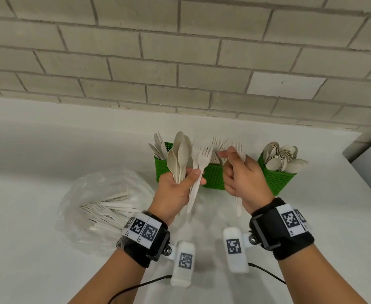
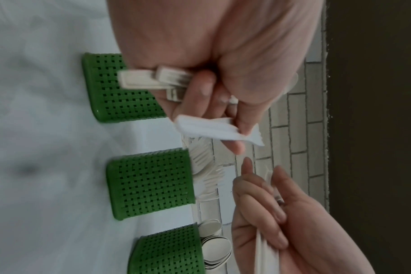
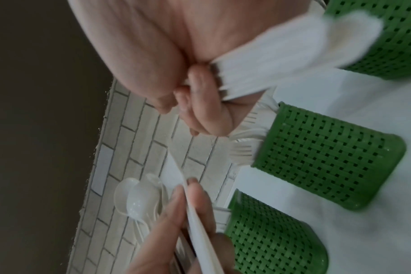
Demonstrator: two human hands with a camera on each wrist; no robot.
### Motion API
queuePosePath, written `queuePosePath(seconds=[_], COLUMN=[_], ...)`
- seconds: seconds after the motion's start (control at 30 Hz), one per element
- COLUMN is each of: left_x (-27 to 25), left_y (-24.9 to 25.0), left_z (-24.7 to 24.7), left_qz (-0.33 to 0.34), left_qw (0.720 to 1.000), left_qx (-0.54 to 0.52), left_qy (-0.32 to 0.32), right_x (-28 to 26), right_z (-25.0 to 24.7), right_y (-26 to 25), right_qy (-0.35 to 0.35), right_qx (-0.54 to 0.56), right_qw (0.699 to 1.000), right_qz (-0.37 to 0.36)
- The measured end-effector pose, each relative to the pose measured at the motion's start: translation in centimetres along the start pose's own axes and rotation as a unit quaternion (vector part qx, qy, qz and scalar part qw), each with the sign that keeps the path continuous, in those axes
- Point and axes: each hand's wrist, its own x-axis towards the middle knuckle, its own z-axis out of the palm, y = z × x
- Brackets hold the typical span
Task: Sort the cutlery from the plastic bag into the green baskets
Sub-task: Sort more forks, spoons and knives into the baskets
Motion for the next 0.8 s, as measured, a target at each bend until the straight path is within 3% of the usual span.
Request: queuePosePath(seconds=[0.1,0.23,0.3,0.4,0.47,0.57,0.7,0.8], left_x=[0.4,0.1,0.0,-0.1,0.2,0.0,-0.5,-0.2], left_y=[-0.7,-1.1,-1.1,-0.3,-0.1,0.3,0.4,-0.1], left_z=[-0.3,0.2,0.3,0.0,-0.4,-0.3,0.3,-0.1], left_qz=[0.031,0.048,0.038,0.011,0.000,-0.010,-0.035,-0.046], left_qw=[0.999,0.999,0.999,0.999,0.998,0.999,0.993,0.995], left_qx=[0.012,0.005,-0.013,-0.048,-0.055,-0.046,0.003,-0.019], left_qy=[0.030,-0.003,-0.012,0.007,0.011,-0.023,-0.114,-0.089], right_x=[-0.3,-1.0,-0.8,0.3,0.8,0.1,-1.1,-0.5], right_z=[-0.2,0.8,0.8,0.1,-0.5,-0.2,0.9,0.7], right_y=[-0.2,0.6,1.0,0.7,0.5,0.2,0.5,0.8], right_qy=[-0.036,-0.078,-0.023,0.119,0.141,0.073,-0.091,-0.073], right_qx=[-0.025,-0.087,-0.097,-0.072,-0.052,-0.049,-0.080,-0.091], right_qw=[0.999,0.991,0.992,0.988,0.985,0.994,0.990,0.991], right_qz=[0.014,-0.063,-0.082,-0.072,-0.080,-0.067,-0.072,-0.069])
